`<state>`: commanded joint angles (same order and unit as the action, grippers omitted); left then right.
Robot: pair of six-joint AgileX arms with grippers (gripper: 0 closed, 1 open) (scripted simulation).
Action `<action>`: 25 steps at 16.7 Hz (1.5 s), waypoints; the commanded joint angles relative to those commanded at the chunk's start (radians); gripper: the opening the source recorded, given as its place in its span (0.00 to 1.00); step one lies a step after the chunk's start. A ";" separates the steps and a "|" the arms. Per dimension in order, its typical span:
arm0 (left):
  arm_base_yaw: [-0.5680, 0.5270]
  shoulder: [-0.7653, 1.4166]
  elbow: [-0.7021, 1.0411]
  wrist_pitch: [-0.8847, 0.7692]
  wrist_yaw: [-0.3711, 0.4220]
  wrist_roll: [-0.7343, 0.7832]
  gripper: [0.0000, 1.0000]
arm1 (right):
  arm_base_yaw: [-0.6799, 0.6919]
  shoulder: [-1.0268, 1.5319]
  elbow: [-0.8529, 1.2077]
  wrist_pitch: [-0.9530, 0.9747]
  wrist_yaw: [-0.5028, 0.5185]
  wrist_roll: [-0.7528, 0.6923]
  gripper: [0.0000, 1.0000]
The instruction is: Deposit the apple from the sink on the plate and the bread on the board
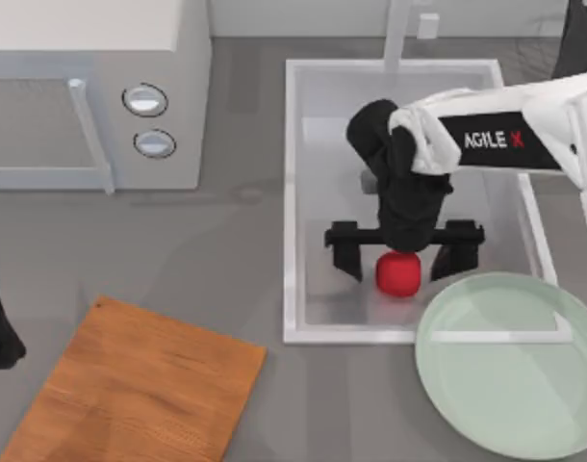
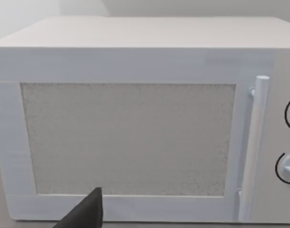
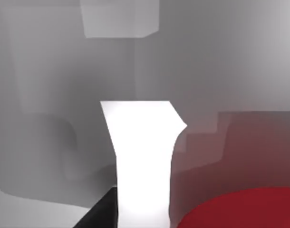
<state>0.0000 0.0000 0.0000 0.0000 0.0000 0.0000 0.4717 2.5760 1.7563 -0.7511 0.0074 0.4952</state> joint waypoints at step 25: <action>0.000 0.000 0.000 0.000 0.000 0.000 1.00 | -0.003 -0.192 0.133 -0.287 0.022 -0.013 0.00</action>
<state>0.0000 0.0000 0.0000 0.0000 0.0000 0.0000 0.4685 2.3839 1.8898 -1.0383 0.0290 0.4824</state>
